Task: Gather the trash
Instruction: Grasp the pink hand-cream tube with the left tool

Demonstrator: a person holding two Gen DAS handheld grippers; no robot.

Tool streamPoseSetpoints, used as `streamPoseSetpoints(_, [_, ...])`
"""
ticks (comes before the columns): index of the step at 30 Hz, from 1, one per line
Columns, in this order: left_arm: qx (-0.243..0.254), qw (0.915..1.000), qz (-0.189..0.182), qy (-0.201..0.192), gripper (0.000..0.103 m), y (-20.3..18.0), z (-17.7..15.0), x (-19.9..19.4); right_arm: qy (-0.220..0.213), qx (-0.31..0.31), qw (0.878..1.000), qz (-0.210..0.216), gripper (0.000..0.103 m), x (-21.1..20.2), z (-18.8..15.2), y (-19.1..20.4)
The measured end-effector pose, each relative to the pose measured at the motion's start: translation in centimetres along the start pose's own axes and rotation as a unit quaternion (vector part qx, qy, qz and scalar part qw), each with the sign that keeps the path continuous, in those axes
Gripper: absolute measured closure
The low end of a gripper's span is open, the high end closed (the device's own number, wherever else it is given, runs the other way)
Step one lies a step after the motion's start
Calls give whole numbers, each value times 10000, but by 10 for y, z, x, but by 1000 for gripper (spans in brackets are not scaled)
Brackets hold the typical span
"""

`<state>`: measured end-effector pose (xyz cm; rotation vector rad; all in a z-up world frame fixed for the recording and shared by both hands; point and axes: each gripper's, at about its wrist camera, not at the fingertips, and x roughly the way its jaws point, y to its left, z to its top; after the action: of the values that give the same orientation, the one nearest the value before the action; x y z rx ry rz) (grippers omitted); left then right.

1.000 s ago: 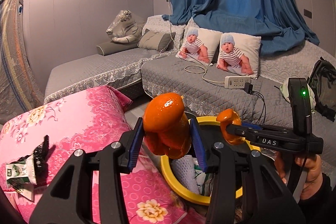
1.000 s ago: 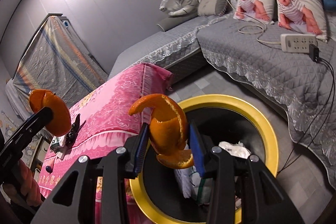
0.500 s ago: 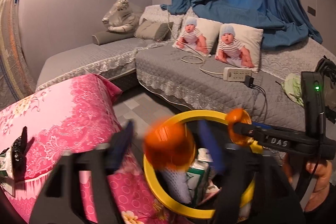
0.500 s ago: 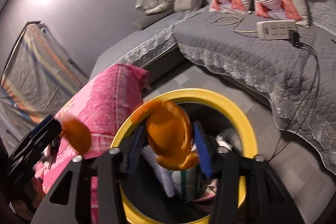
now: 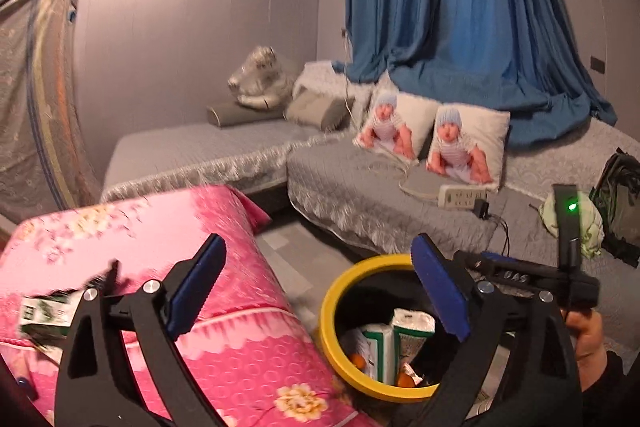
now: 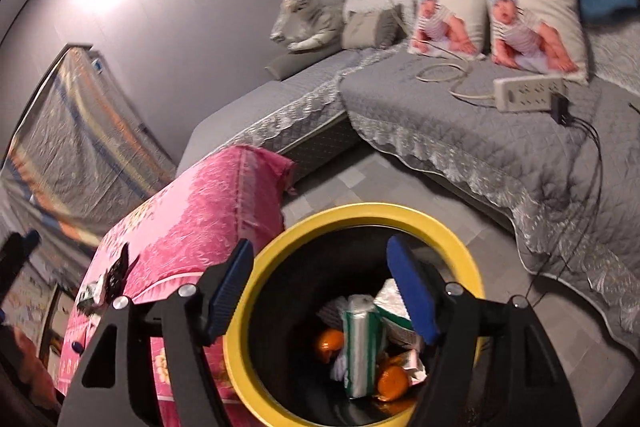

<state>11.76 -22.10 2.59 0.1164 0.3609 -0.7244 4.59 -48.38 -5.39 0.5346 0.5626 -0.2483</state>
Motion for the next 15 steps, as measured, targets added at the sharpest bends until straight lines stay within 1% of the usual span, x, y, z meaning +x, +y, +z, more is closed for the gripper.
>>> streamPoseSetpoints(4, [-132, 9998, 62, -120, 12, 21, 6, -30, 66, -325, 9992, 227, 37, 6, 6, 38])
streamPoseSetpoints(10, [-298, 9983, 445, -218, 12, 62, 6, -62, 228, -953, 9935, 584, 37, 25, 6, 107])
streamPoseSetpoints(12, [-343, 9968, 686, -210, 11, 86, -1, -74, 324, -1141, 9899, 774, 37, 33, 3, 134])
streamPoseSetpoints(14, [-385, 9939, 1032, -94, 11, 112, -14, -84, 416, -1347, 9852, 971, 37, 41, -2, 159])
streamPoseSetpoints(15, [-440, 9910, 1263, 17, 11, 128, -24, -88, 459, -1443, 9830, 1043, 37, 45, -5, 170])
